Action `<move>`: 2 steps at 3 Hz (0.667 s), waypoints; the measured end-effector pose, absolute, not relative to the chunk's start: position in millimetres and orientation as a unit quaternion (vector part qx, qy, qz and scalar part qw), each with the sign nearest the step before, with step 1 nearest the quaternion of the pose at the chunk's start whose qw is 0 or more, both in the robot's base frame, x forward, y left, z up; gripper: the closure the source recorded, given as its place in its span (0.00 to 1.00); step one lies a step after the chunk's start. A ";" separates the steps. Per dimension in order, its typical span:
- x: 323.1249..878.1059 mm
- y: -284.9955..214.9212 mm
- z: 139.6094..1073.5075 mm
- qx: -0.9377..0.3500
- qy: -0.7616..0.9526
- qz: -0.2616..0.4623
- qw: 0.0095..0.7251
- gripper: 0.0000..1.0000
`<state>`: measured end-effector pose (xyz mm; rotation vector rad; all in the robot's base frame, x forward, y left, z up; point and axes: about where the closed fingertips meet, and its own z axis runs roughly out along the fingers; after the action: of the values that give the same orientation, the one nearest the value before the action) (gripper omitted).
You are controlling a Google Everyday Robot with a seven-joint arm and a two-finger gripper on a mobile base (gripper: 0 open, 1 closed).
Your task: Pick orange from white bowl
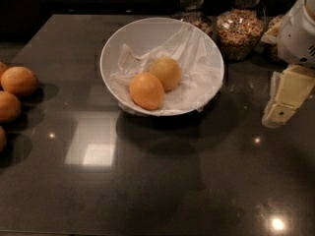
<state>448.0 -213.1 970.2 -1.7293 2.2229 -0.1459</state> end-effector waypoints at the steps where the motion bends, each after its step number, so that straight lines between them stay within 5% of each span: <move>1: 474.0 -200.0 955.8 -0.624 0.760 -0.065 0.171 0.00; 2: 494.4 -177.2 946.8 -0.650 0.733 -0.072 0.189 0.00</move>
Offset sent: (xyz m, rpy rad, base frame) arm 0.0721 0.0634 -0.0359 -0.0171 -0.1312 0.2123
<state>494.4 -177.2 946.8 -1.8276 2.0597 -0.2038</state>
